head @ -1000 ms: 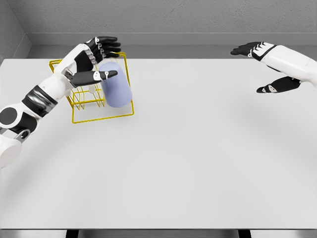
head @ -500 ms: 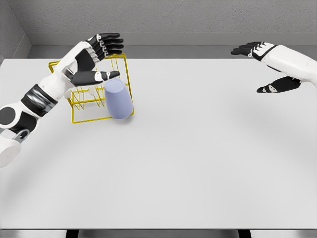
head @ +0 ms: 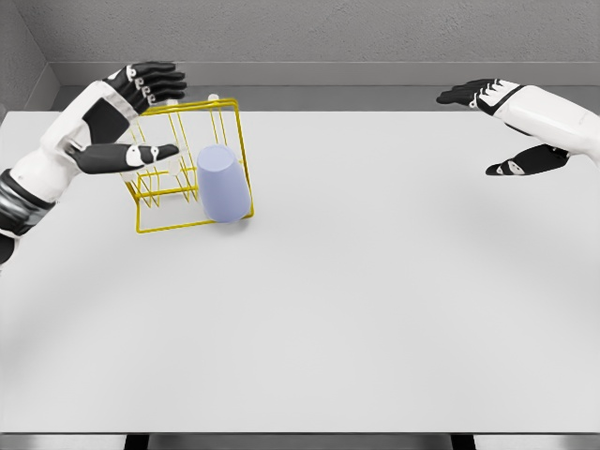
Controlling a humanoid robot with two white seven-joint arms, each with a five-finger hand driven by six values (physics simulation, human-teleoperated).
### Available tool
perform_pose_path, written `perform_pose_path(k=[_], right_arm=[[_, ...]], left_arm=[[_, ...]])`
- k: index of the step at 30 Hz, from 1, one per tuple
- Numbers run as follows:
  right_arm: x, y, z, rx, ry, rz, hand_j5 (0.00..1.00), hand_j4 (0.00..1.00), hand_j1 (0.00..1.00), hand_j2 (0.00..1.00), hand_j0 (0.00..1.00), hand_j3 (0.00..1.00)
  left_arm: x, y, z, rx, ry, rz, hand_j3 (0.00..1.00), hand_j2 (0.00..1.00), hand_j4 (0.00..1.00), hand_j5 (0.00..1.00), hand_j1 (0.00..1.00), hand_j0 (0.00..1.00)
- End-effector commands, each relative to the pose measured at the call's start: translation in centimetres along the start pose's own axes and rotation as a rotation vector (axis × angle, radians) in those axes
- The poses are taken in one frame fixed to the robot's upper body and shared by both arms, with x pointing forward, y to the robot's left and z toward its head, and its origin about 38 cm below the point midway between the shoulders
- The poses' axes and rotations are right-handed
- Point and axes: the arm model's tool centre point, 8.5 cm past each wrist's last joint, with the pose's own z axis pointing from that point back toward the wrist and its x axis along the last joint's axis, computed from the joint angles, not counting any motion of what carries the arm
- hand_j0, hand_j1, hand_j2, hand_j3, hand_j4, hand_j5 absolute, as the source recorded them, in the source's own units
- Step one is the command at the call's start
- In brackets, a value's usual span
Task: Place the cup on the cup holder with both arms
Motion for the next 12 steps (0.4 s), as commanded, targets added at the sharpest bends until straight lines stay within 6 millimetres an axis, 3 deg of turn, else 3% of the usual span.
perform_pose_path(k=[1,6,9,12], right_arm=[[0.0,0.0,0.0,-0.004,-0.002,-0.007,1.0,1.0,1.0,1.0,1.0,1.0],[-0.1,0.0,0.1,-0.003,0.002,-0.007,1.0,1.0,1.0,1.0,1.0,1.0],[0.0,0.0,0.1,-0.003,0.001,-0.006,1.0,1.0,1.0,1.0,1.0,1.0],[0.0,-0.1,0.1,-0.002,0.002,-0.005,1.0,1.0,1.0,1.0,1.0,1.0]], left_arm=[[1.4,1.9,1.3,0.016,-0.003,-0.057,0.89,0.89,0.89,0.89,0.89,0.89],[2.1,3.6,3.0,0.04,0.028,-0.101,0.91,0.91,0.91,0.91,0.91,0.91],[1.7,3.7,3.6,0.043,0.049,-0.102,0.99,0.99,0.99,0.99,0.99,0.99],[1.6,4.1,3.9,0.055,0.058,-0.107,1.0,1.0,1.0,1.0,1.0,1.0]])
